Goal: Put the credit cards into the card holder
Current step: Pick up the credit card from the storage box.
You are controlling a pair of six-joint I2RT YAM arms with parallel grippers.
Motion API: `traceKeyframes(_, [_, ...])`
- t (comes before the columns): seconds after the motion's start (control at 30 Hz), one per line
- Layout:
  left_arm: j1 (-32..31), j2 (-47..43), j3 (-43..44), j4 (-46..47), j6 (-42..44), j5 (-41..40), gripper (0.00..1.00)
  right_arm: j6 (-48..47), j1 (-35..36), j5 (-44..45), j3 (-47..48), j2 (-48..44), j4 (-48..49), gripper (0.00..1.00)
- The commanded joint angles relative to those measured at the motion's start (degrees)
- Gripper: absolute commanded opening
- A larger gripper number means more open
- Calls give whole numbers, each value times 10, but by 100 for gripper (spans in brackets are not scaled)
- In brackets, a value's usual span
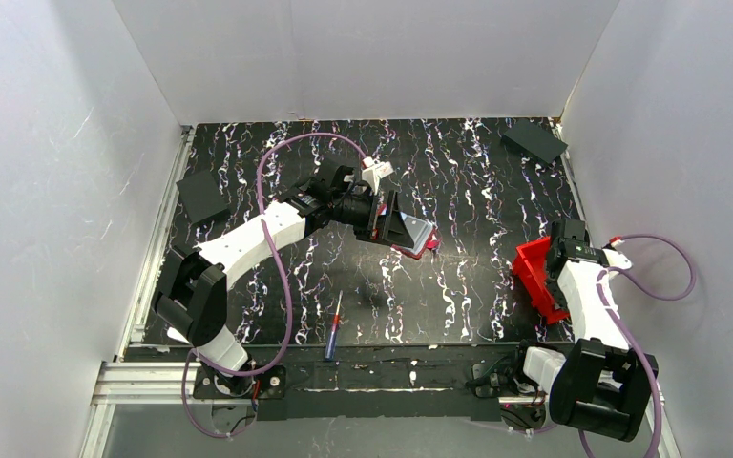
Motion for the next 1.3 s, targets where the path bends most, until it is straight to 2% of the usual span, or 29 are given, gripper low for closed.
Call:
traceKeyframes(0.0, [2, -19, 21, 1, 2, 18, 93, -3, -4, 3, 21, -3, 8, 48])
traceKeyframes(0.17, [2, -20, 20, 1, 2, 17, 94, -18, -3, 0, 19, 23, 32, 71])
traceKeyframes(0.33, [2, -19, 22, -2, 3, 17, 94, 3, -4, 0, -9, 49, 46, 74])
traceKeyframes(0.43, [2, -19, 22, -5, 5, 15, 94, 9, -3, 13, -15, 52, 40, 71])
traceKeyframes(0.7, [2, -12, 29, -1, 2, 21, 94, 26, -3, 21, -2, 17, 2, 55])
traceKeyframes(0.9, [2, -9, 29, 0, 0, 23, 94, 27, -4, 17, 10, 9, -16, 51])
traceKeyframes(1.07, [2, -9, 30, 2, -2, 25, 94, 24, -3, 11, 16, -3, -25, 41])
traceKeyframes(1.27, [3, -10, 29, 3, -2, 26, 94, 21, -3, 10, 27, -13, -35, 37])
